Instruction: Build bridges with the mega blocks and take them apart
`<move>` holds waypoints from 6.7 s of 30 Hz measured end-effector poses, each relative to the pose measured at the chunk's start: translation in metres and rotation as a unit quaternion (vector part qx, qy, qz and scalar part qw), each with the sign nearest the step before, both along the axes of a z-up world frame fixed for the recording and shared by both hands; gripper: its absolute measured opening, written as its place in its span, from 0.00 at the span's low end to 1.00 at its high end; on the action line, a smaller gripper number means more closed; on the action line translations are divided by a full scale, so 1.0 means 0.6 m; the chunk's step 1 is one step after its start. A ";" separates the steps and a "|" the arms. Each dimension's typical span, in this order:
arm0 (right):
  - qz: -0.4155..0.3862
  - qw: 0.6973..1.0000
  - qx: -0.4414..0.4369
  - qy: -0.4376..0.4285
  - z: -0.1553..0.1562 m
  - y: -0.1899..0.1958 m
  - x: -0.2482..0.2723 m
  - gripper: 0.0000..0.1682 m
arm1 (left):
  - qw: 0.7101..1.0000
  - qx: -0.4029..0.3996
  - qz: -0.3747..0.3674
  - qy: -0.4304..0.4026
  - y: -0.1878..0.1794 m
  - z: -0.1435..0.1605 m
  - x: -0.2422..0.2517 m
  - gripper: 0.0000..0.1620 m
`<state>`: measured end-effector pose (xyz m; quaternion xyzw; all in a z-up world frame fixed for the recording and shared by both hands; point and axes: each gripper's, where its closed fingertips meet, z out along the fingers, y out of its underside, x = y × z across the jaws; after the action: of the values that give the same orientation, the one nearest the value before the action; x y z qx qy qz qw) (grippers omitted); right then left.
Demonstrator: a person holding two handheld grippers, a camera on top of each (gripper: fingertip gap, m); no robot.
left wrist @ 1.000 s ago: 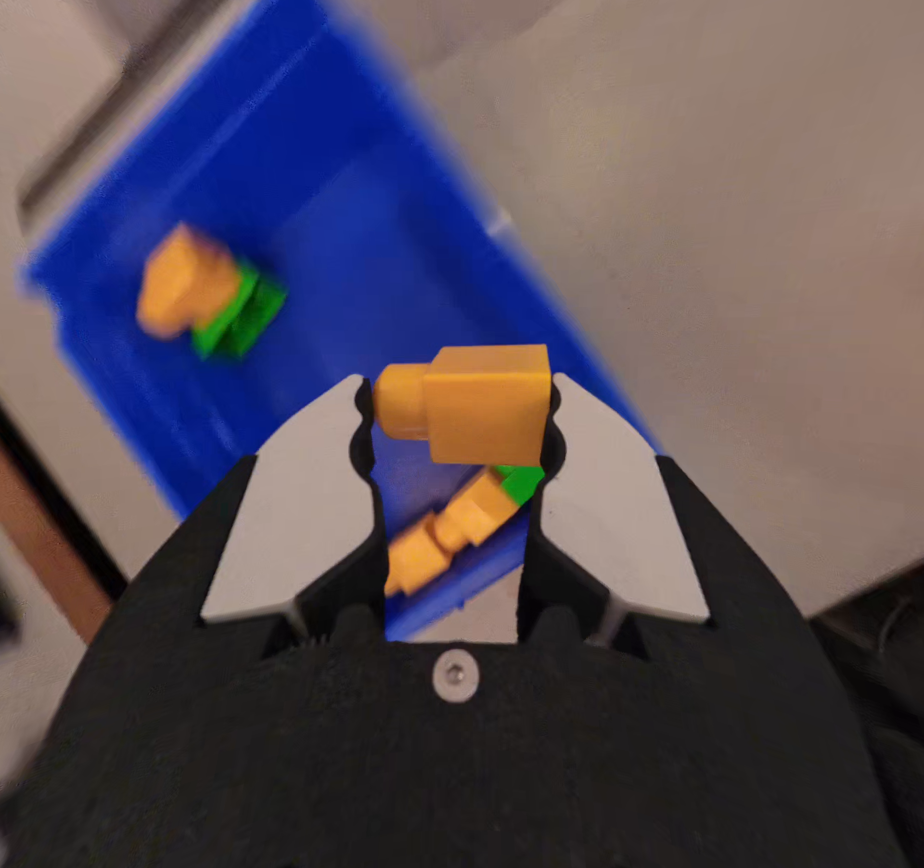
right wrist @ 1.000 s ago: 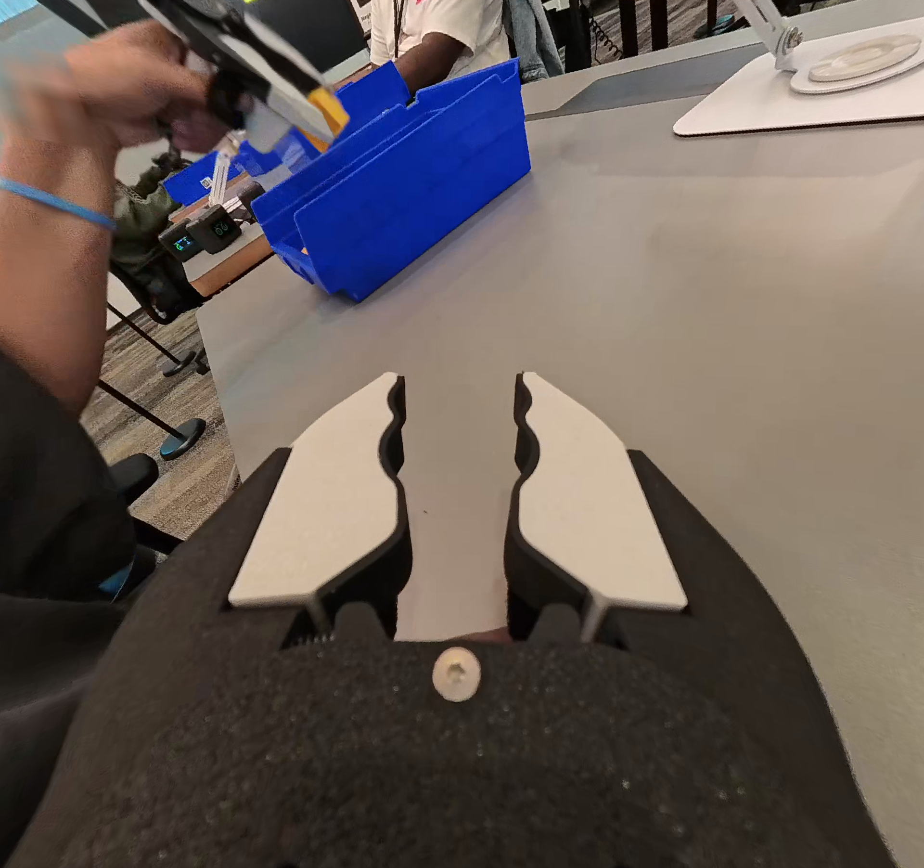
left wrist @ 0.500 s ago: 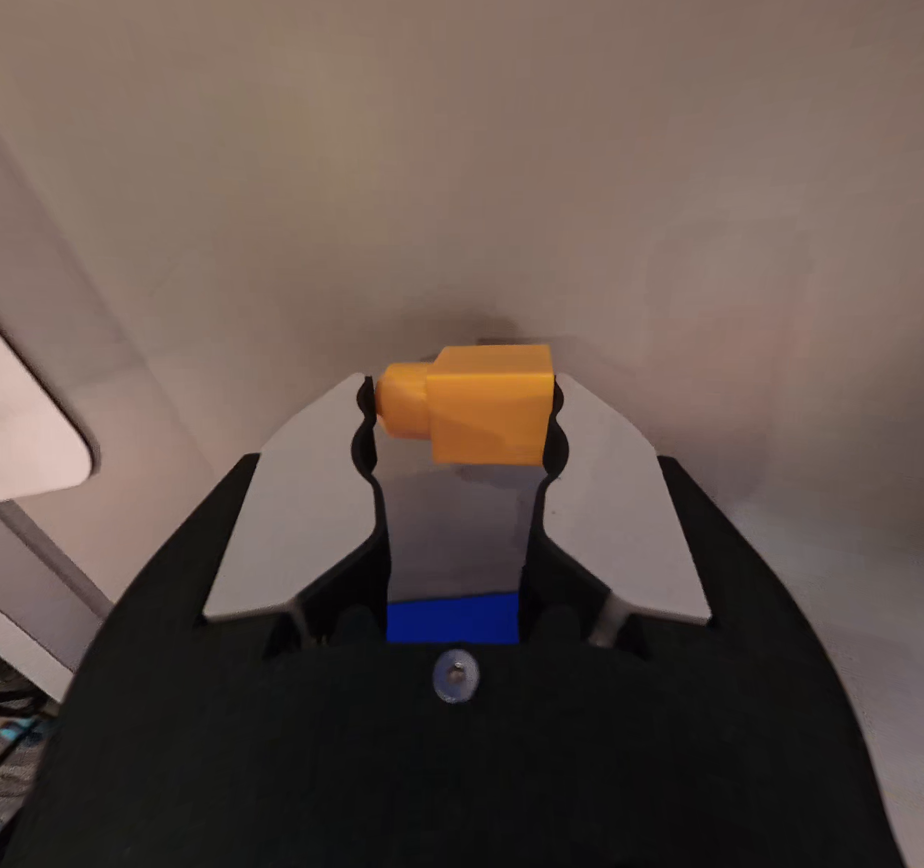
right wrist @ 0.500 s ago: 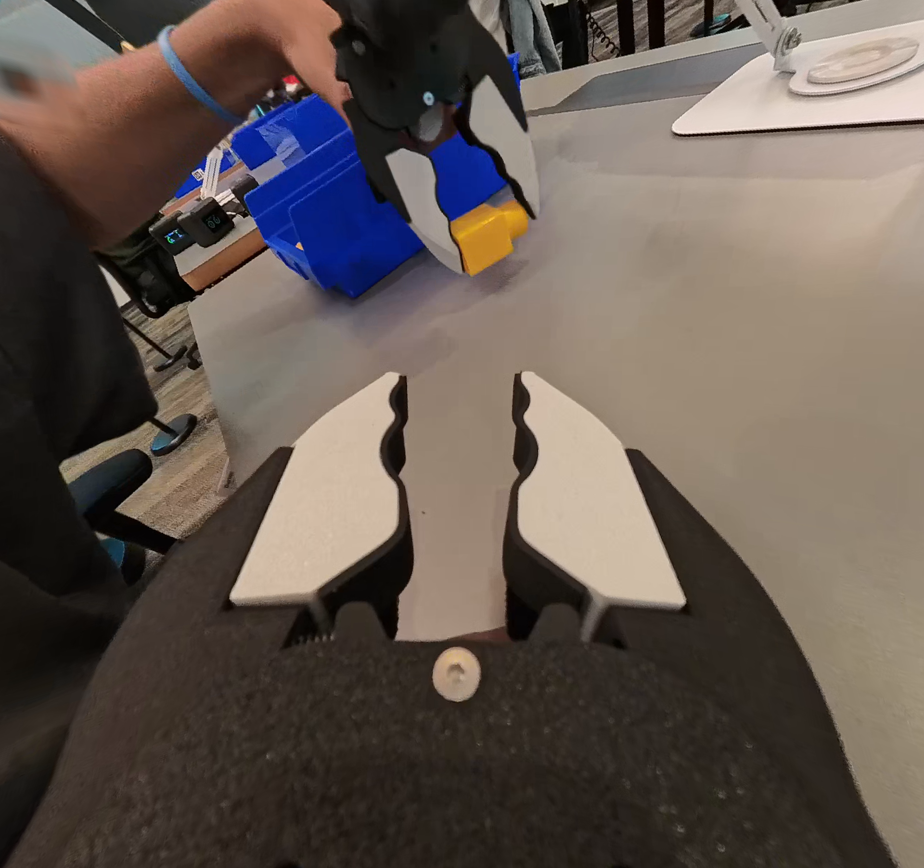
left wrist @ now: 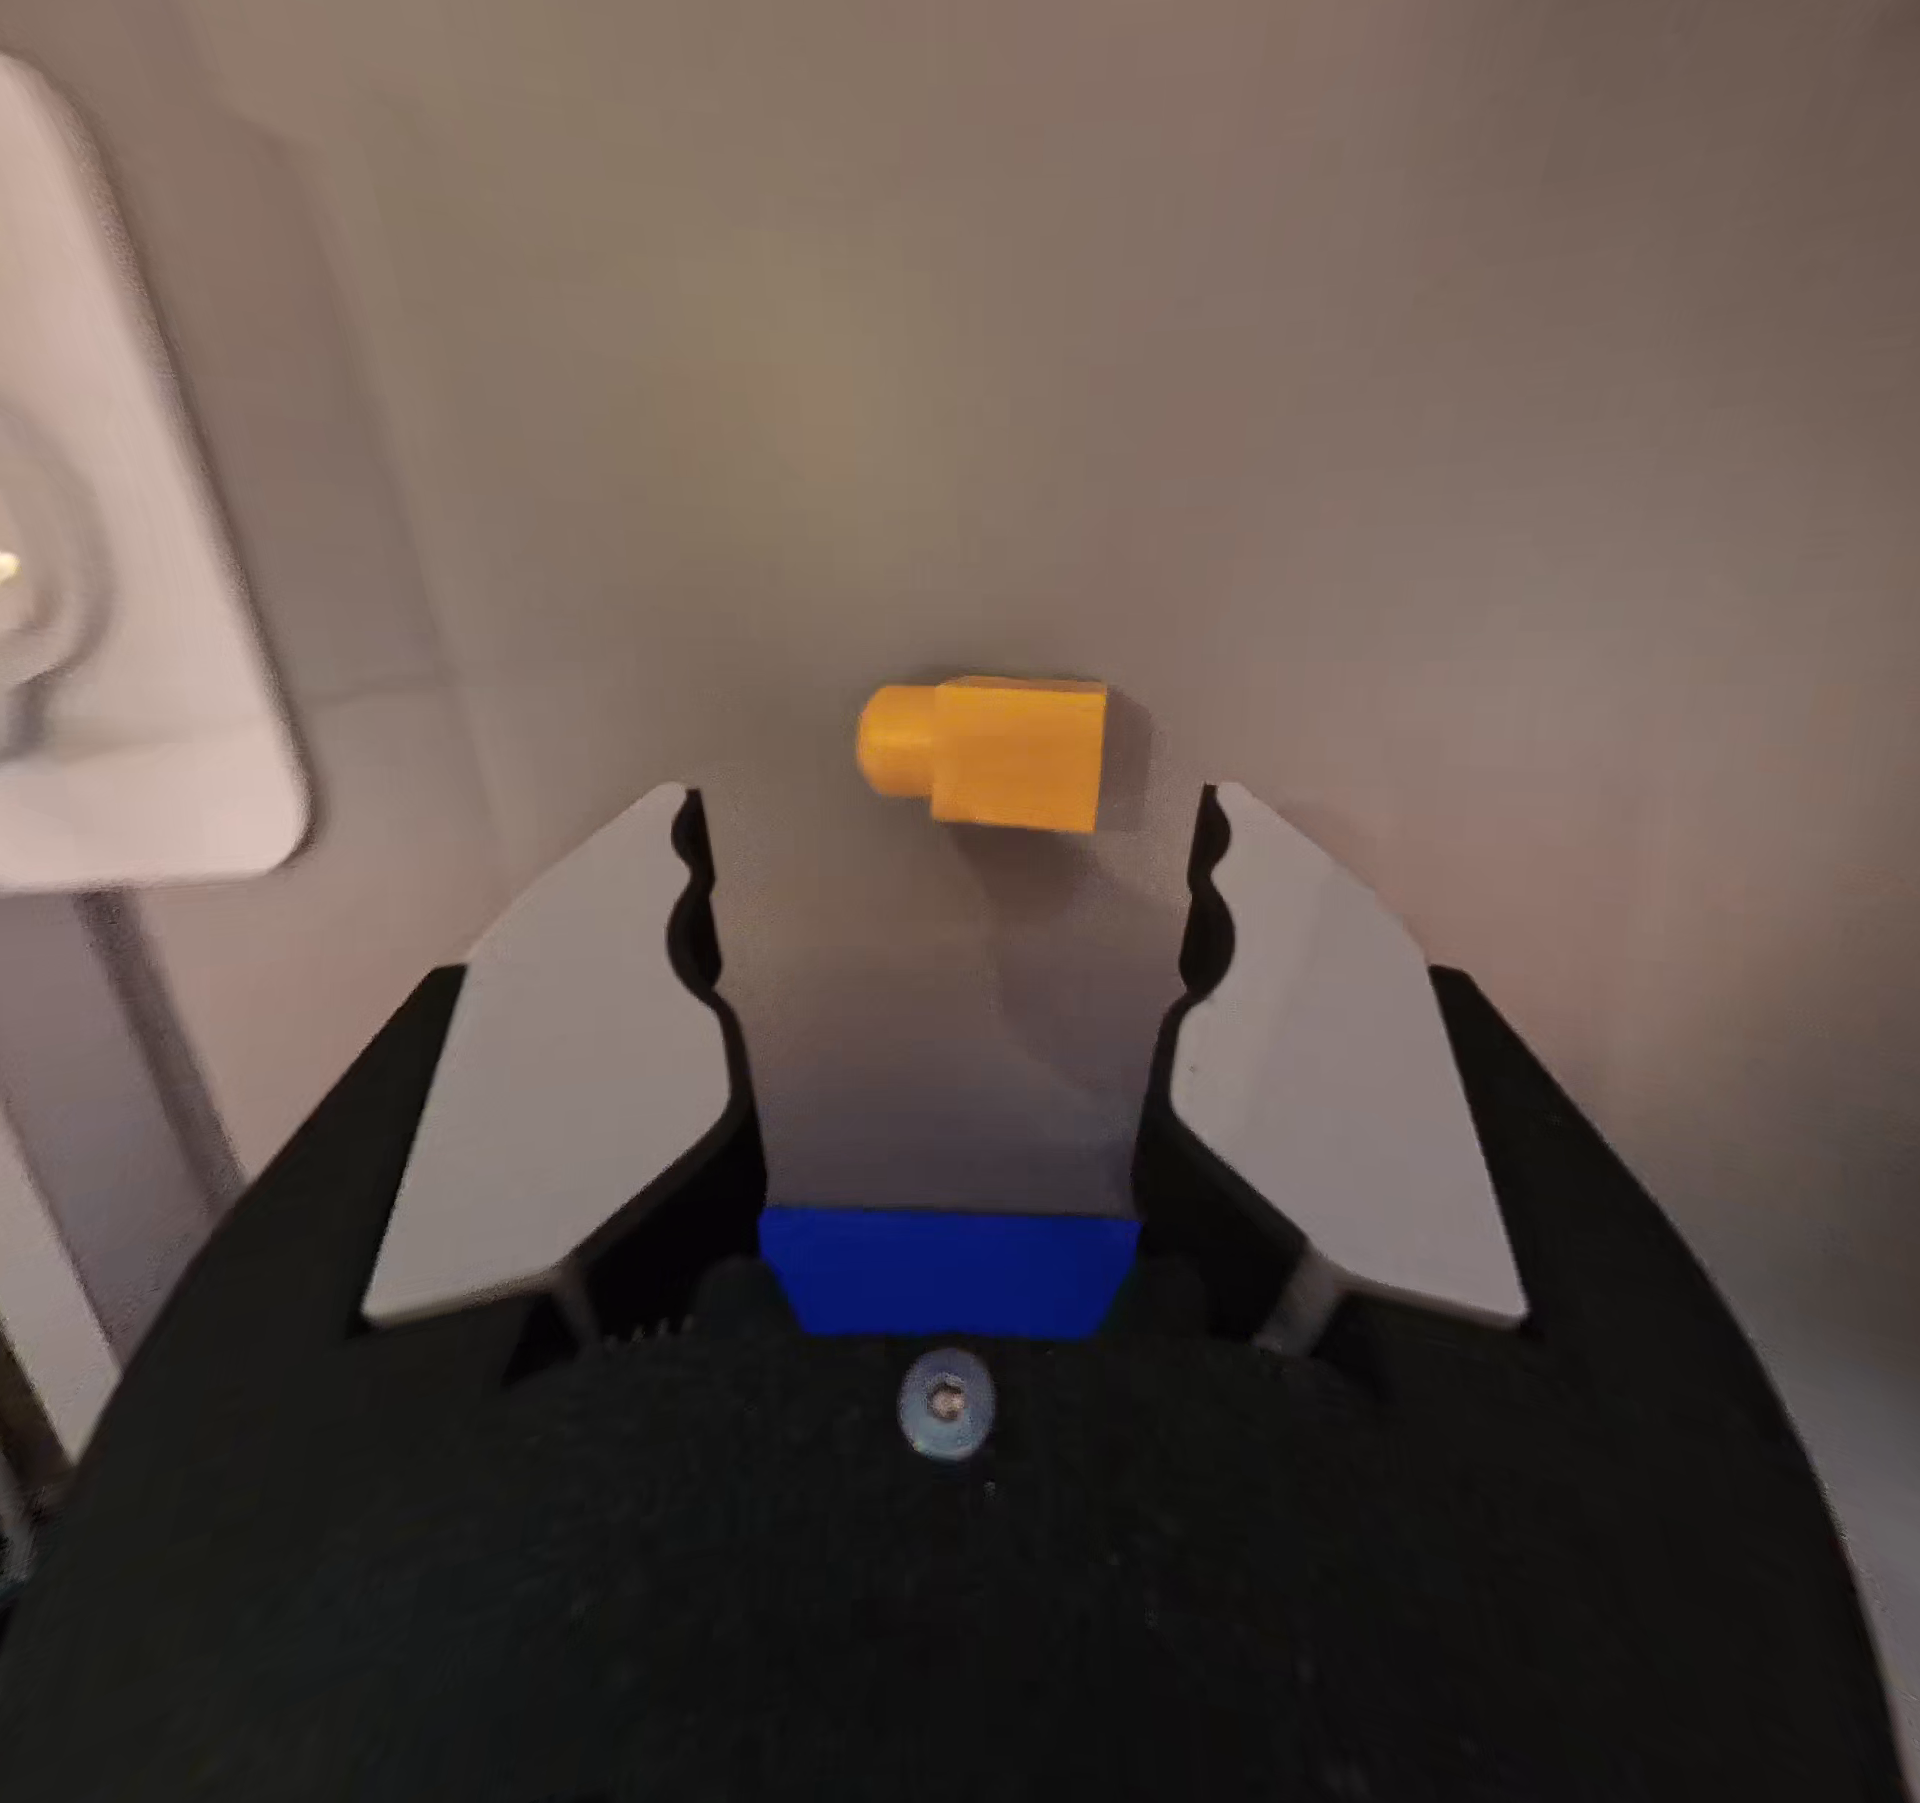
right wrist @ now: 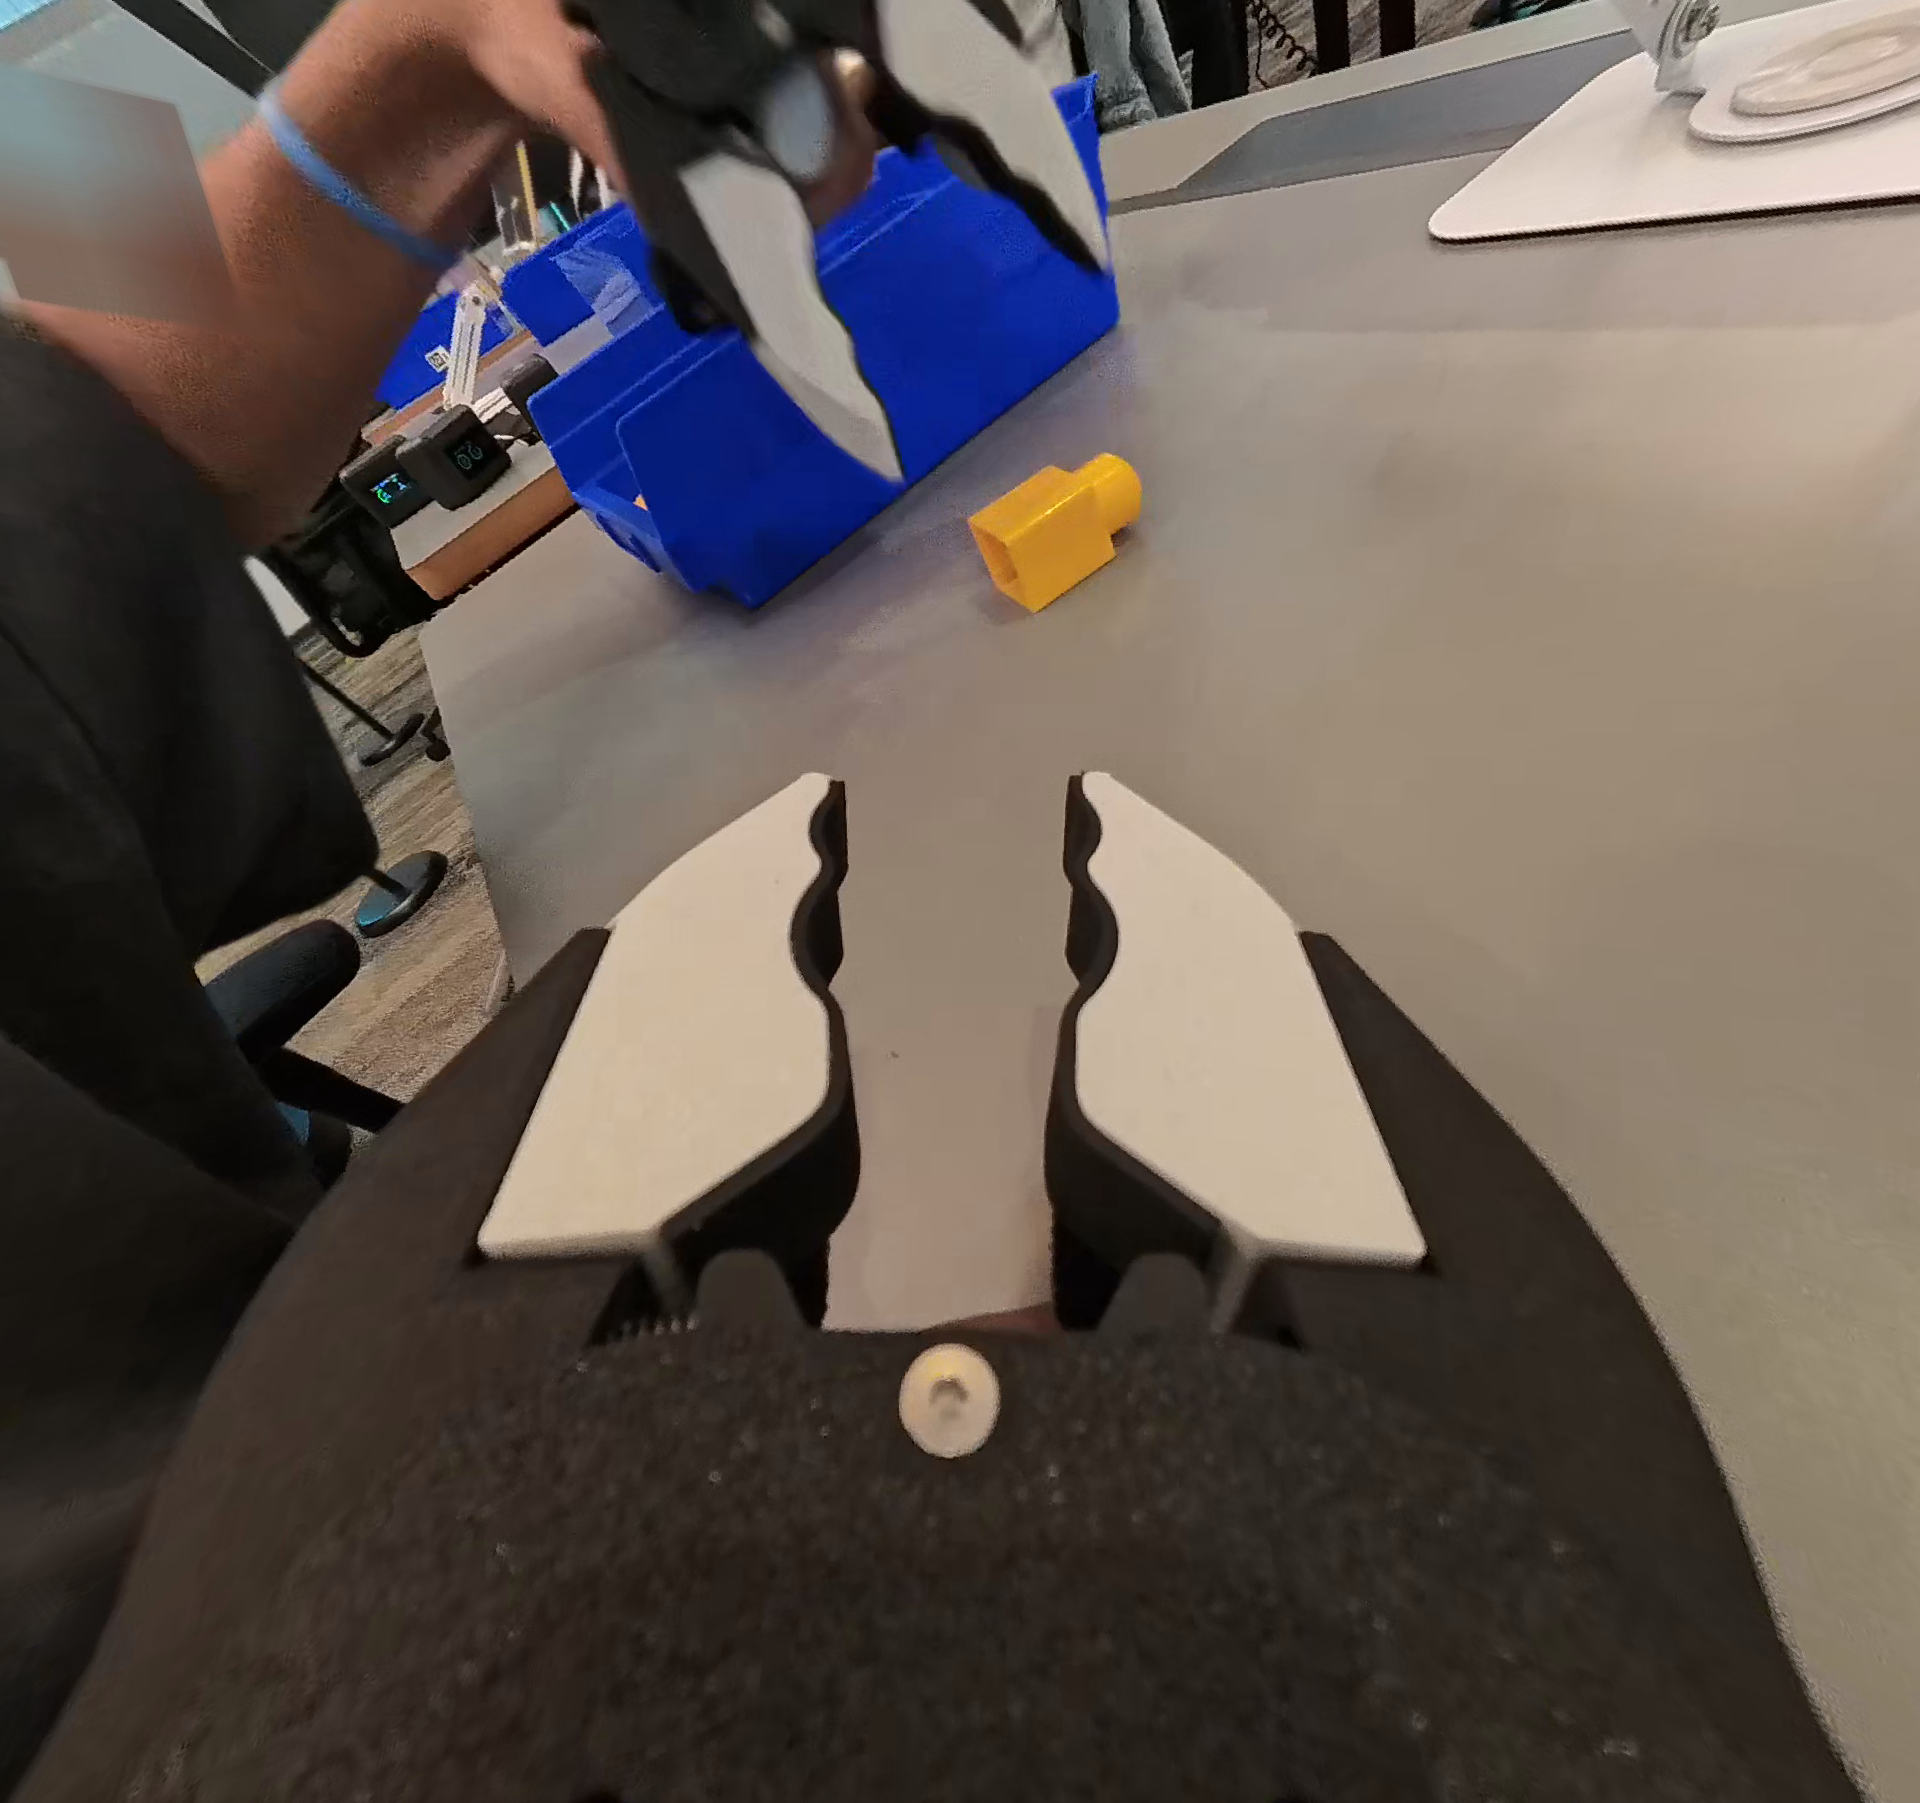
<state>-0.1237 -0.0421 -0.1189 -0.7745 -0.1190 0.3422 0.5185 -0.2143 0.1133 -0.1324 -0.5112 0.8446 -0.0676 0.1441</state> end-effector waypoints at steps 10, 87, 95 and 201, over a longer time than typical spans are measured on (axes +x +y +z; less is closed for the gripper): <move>0.008 0.999 -0.016 0.034 0.000 0.002 0.004 0.24 | 0.709 0.028 0.508 -0.489 0.001 0.194 -0.288 0.49; 0.028 0.998 -0.020 0.052 0.002 -0.009 -0.001 0.21 | 0.935 0.124 0.231 -0.238 -0.054 -0.044 0.073 0.34; 0.031 0.998 -0.023 0.058 0.002 -0.009 0.000 0.21 | 0.951 0.137 0.203 -0.189 -0.038 -0.068 0.065 0.34; 0.009 0.998 -0.002 0.069 0.012 -0.002 0.033 0.20 | 0.941 0.027 0.244 -0.233 -0.028 0.010 0.156 0.53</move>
<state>-0.1039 -0.0430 -0.1118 -0.7491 -0.0894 0.3996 0.5207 -0.1207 0.0965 -0.1265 -0.6677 0.6382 -0.1245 0.3624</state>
